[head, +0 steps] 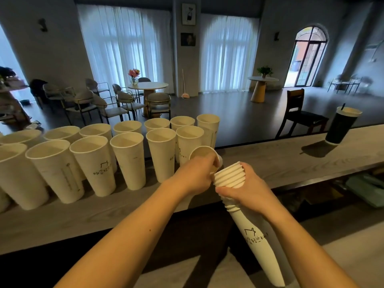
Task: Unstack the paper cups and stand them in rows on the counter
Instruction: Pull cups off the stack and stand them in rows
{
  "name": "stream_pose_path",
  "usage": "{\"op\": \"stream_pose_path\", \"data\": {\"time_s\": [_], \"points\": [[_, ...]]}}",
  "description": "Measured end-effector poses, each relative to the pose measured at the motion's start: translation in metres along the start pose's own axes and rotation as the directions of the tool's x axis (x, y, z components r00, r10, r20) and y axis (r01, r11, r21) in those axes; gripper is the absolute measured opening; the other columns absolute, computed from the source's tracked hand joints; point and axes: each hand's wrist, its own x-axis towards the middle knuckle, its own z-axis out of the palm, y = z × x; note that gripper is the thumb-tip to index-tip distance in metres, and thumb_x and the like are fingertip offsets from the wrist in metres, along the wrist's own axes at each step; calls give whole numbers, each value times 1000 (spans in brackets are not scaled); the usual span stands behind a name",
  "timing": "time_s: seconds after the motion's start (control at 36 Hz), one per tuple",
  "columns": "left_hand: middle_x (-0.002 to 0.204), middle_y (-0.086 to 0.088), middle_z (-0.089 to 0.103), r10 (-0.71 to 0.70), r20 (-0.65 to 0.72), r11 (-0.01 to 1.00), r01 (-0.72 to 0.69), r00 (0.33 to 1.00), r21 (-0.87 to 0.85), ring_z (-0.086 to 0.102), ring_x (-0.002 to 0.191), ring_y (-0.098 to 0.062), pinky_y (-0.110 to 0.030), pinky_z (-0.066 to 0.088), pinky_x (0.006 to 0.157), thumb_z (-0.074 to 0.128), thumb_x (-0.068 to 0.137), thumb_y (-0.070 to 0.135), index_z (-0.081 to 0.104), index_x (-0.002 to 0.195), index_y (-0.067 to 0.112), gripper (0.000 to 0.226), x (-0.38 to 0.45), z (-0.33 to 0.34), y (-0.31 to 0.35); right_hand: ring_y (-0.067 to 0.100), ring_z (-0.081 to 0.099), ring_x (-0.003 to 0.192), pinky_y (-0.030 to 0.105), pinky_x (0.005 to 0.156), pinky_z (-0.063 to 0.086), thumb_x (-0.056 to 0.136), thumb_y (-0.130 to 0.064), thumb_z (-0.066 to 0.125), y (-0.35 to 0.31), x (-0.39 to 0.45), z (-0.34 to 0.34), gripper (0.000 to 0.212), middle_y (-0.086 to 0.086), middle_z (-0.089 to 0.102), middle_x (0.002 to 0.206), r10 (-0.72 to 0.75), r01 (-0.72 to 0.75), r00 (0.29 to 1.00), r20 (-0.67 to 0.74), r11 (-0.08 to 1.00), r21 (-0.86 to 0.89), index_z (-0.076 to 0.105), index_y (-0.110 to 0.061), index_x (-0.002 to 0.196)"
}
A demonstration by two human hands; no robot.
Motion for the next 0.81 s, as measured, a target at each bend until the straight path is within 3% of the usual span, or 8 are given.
{"op": "stream_pose_path", "data": {"time_s": [0.14,0.28,0.39,0.53,0.72,0.81], "points": [[102,-3,63,141,-50,974,-129,989,188,61,84,-22,-39,53,68,68,85,20,36,121,27,48,-1,15,1,-1,61,95,22,72,49,63,-48,89,0,1,-8,92,-16,64,106,-17,18,1000,-23,999,30,36,-39,137],[103,-5,65,261,-138,916,-200,955,348,62,83,-23,-38,56,66,66,87,22,33,121,28,48,7,28,-2,1,62,94,27,78,55,63,-47,89,6,0,-18,85,-17,64,105,-5,6,1000,-24,1000,21,33,-47,127],[102,-8,67,241,-152,882,-151,959,445,62,88,-26,-36,48,75,61,88,18,39,128,19,46,23,21,1,0,59,98,24,78,51,62,-49,89,14,4,-27,90,-18,61,109,17,-16,999,-37,999,29,33,-44,133],[111,-6,70,290,-165,816,-153,943,558,61,100,-24,-36,42,90,70,80,18,57,116,18,38,54,11,7,1,59,98,31,85,55,61,-47,90,20,10,-30,90,-20,59,108,24,-23,999,-44,999,26,32,-44,129],[130,-7,62,276,-179,801,-123,944,586,55,120,-25,-38,37,106,75,81,19,54,127,16,51,85,7,16,0,59,100,23,77,48,59,-51,89,31,22,-29,96,-17,62,112,37,-36,999,-21,998,44,35,-40,137],[136,-8,57,254,-186,794,-95,949,601,51,126,-26,-38,33,110,74,82,19,50,131,16,55,93,5,16,-4,58,96,15,70,44,62,-48,89,34,25,-28,89,-19,61,108,38,-37,999,-14,998,55,36,-42,132]]}}
